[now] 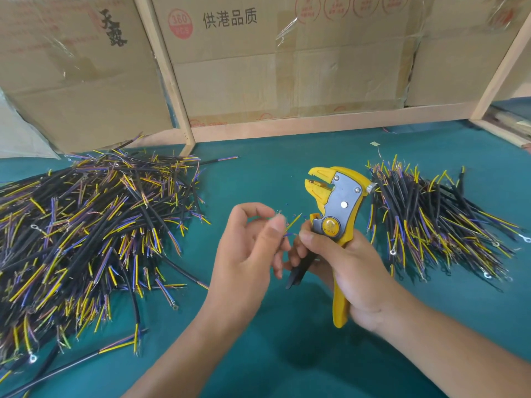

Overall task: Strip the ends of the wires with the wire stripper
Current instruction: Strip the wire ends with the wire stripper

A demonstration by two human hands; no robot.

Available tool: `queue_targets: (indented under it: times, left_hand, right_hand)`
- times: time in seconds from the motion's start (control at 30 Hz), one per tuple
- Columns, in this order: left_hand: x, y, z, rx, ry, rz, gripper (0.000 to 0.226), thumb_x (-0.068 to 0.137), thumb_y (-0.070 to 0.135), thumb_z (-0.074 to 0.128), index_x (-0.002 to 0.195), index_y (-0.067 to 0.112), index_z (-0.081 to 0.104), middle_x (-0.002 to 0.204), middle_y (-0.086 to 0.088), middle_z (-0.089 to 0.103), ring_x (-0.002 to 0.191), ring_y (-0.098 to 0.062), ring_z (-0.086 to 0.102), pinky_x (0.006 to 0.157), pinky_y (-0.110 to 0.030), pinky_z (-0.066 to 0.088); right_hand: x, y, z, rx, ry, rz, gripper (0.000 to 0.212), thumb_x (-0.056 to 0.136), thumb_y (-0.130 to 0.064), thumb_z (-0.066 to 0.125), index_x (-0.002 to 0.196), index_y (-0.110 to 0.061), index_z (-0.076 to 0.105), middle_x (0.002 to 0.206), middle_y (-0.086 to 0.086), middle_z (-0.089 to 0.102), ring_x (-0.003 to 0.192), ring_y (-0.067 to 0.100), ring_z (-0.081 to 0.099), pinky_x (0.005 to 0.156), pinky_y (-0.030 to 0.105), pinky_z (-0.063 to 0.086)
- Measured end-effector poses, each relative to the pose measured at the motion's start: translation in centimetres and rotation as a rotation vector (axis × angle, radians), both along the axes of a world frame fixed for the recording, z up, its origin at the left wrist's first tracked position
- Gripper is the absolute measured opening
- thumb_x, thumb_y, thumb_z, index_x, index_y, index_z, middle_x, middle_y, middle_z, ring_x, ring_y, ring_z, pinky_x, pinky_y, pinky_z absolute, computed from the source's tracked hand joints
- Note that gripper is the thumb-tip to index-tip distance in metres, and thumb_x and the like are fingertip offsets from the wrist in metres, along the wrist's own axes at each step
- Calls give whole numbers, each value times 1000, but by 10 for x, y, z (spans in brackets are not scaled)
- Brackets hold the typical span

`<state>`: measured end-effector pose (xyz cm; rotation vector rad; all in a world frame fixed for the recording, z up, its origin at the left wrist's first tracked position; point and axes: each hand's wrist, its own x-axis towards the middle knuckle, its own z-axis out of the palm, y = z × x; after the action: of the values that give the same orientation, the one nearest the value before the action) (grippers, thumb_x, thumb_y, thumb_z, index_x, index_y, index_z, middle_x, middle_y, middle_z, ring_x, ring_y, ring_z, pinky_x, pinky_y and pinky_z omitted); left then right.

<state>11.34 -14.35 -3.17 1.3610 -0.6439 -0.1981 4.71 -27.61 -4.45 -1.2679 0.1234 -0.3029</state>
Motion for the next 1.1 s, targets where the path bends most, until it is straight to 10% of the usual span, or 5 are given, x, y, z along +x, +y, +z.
queue_targets:
  times: [0.23,0.47,0.73,1.1]
  left_hand:
    - [3,4,-1,133,-165,70,17,91,3,67,85,19,65,69,6,71,57,-7,64,58,-14,51]
    - [4,7,9,370,-497,259,15,87,24,70,78,31,61,71,21,56,60,-4,46,58,-9,34]
    - [2,8,9,404,-482,168,17,97,25,60,83,29,51,61,21,52,50,-3,42,50,-9,32]
    - [-1,11,9,480,-538,262,14,90,24,61,79,25,53,65,19,65,46,0,51,50,-5,35]
  right_hand:
    - [1,-2,-1,-5,-8,-20,18,88,-20,60,73,-11,60,72,14,54,72,32,58,71,41,54]
    - [0,-2,0,10,-29,-20,24,100,-6,56,76,-9,60,71,10,55,70,26,59,70,34,56]
    - [-1,0,3,15,-19,-27,24,99,-5,56,76,-9,60,69,8,55,69,26,60,78,55,56]
    - [-2,3,2,-95,-46,-19,21,88,-20,58,68,-23,65,69,5,58,72,27,58,76,45,52]
